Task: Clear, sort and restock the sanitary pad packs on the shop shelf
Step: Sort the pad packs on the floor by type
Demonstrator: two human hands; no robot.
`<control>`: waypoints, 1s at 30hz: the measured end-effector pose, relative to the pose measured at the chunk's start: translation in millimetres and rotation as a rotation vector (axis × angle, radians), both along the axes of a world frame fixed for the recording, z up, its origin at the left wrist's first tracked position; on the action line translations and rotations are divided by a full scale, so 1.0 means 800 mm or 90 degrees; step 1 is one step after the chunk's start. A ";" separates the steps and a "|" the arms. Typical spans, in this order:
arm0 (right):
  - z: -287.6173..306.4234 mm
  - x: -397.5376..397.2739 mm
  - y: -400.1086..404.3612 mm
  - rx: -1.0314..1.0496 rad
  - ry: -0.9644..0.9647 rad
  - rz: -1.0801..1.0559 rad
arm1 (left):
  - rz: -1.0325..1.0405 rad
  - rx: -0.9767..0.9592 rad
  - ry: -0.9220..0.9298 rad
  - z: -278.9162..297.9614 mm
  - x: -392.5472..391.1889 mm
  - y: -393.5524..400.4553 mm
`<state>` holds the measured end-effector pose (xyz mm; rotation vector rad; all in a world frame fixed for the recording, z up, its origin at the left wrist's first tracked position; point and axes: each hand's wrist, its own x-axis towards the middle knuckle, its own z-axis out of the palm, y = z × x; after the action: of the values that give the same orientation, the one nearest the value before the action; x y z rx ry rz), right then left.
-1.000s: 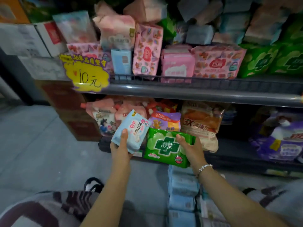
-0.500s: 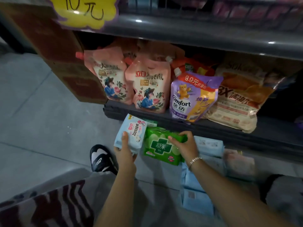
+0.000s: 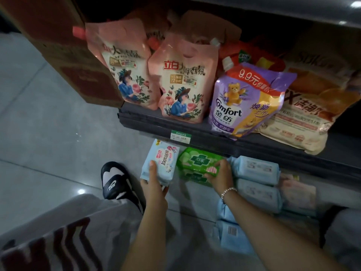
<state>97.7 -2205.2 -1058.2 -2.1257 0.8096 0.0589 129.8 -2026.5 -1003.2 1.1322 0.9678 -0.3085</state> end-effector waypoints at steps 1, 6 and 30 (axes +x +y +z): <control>-0.003 -0.002 0.001 0.008 -0.002 -0.004 | 0.000 -0.002 0.002 -0.003 -0.001 0.000; -0.014 -0.010 0.006 0.019 0.029 0.016 | -0.010 -0.008 0.007 -0.013 -0.005 -0.002; 0.089 -0.011 0.011 0.207 -0.062 -0.034 | -0.236 -0.045 -0.069 0.030 -0.025 -0.004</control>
<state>88.5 -2196.3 -987.0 -1.7873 0.7435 0.0538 109.9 -2029.8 -979.2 1.2475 0.6431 -0.5699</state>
